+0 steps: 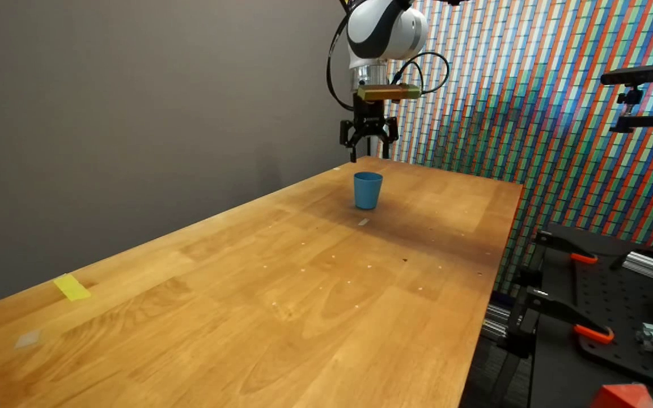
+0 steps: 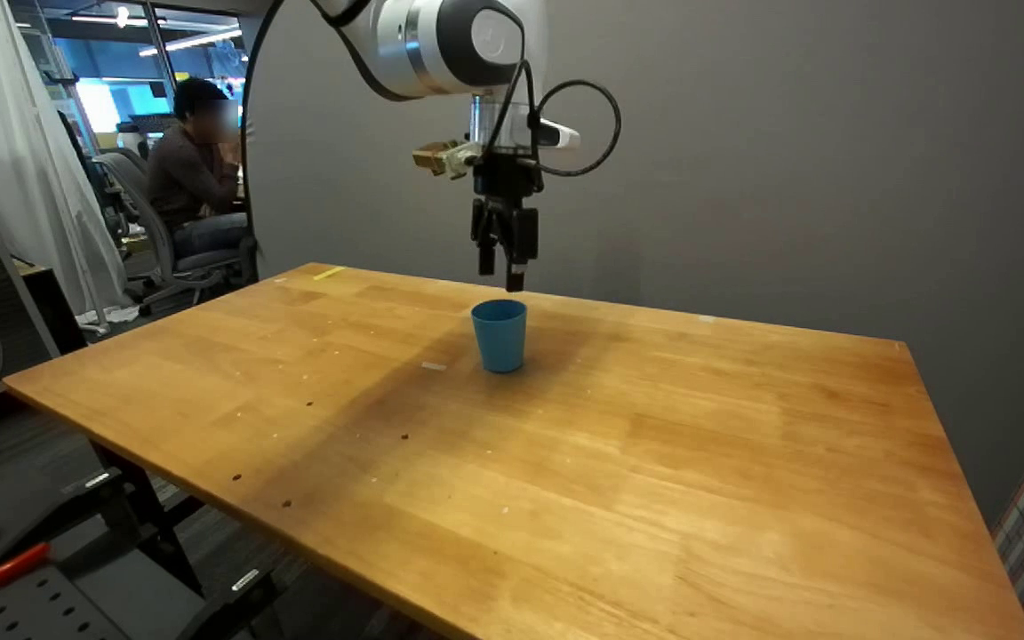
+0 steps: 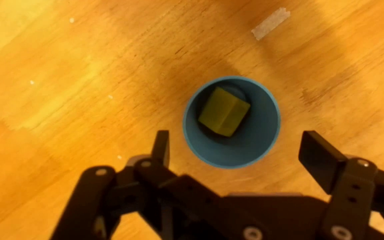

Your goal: Put the yellow block in the cup

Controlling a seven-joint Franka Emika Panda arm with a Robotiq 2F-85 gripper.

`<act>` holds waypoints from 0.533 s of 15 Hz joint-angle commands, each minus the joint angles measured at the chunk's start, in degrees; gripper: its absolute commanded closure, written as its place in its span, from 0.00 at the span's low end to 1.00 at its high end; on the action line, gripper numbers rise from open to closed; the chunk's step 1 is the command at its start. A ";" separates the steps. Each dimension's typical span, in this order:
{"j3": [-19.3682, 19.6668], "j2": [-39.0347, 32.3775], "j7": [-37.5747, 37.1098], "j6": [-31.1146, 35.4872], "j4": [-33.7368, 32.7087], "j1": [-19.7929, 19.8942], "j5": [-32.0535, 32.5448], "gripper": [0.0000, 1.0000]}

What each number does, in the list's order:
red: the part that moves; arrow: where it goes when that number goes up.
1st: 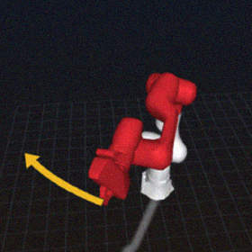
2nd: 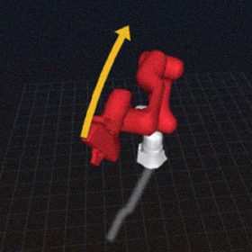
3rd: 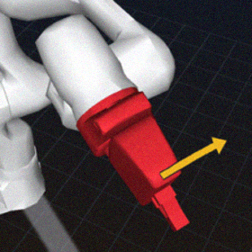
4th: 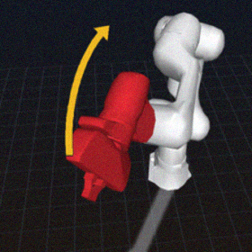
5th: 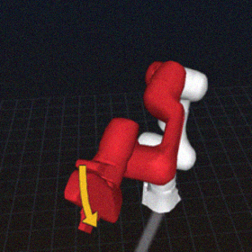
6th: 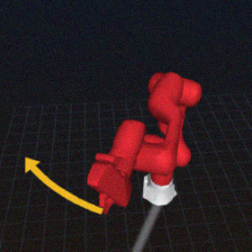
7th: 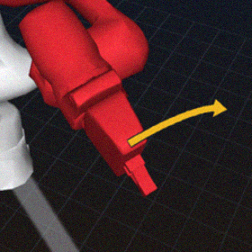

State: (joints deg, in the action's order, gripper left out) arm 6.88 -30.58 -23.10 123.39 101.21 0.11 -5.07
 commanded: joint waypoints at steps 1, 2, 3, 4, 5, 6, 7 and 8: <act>0.40 11.73 2.07 0.37 6.78 -1.11 4.02 0.00; 0.15 14.27 3.46 0.35 7.89 -1.53 6.28 0.00; -0.40 16.95 5.52 -0.19 8.78 -1.51 7.75 0.00; -0.94 19.78 6.94 -0.97 9.91 -1.77 9.14 0.00; -1.60 22.72 8.85 -2.13 11.01 -1.89 10.29 0.00; -1.48 15.60 5.57 -1.26 6.06 -0.90 8.28 0.00; -1.89 17.63 5.79 -1.82 6.87 -0.91 8.48 0.00; -1.98 18.14 5.75 -1.89 7.15 -0.91 8.47 0.00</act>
State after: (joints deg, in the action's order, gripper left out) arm 5.65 -12.45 -17.25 121.66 108.49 -1.51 3.23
